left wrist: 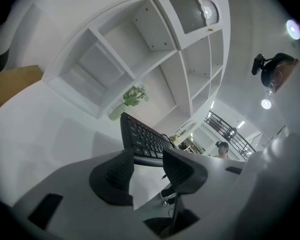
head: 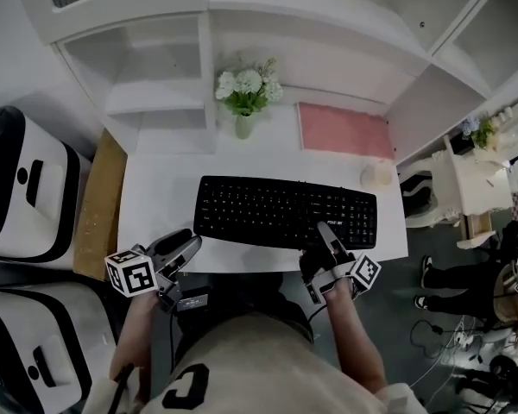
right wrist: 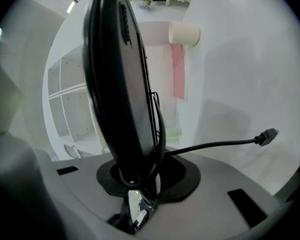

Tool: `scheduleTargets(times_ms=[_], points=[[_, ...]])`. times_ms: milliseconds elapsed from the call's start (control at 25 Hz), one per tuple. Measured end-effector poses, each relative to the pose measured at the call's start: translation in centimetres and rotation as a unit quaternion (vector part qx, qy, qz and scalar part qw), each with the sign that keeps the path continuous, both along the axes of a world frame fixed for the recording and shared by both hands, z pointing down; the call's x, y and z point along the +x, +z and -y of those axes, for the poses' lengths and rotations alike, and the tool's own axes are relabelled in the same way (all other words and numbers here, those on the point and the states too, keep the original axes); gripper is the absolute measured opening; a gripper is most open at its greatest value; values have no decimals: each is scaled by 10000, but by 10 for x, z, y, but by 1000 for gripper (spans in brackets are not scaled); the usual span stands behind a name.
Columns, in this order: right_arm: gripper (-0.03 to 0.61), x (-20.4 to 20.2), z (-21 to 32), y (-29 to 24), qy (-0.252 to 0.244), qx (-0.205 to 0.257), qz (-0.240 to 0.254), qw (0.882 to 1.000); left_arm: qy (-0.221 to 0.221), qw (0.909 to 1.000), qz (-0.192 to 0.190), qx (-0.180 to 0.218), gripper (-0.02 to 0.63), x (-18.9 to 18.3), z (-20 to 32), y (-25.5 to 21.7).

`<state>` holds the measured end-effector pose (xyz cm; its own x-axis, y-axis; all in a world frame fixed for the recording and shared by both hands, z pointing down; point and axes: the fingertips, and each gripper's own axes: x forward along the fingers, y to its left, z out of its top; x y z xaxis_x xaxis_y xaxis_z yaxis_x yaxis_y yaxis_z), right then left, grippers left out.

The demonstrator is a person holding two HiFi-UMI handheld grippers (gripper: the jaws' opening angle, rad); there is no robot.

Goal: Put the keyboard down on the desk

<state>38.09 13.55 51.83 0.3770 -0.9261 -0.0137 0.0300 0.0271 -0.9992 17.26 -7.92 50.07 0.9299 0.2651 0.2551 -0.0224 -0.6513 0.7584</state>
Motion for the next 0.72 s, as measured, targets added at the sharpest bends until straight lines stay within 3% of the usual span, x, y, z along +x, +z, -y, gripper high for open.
scheduleTargets(times_ms=[160, 280, 720], points=[[98, 14, 10, 7, -187, 88, 67, 9998, -97, 9999, 43, 83, 55, 17, -1, -2], [98, 26, 16, 14, -393, 85, 143, 9991, -155, 9996, 208, 139, 30, 29, -8, -2], [100, 64, 46, 48, -826, -97, 440, 9956, -384, 9979, 504, 152, 29, 56, -23, 4]])
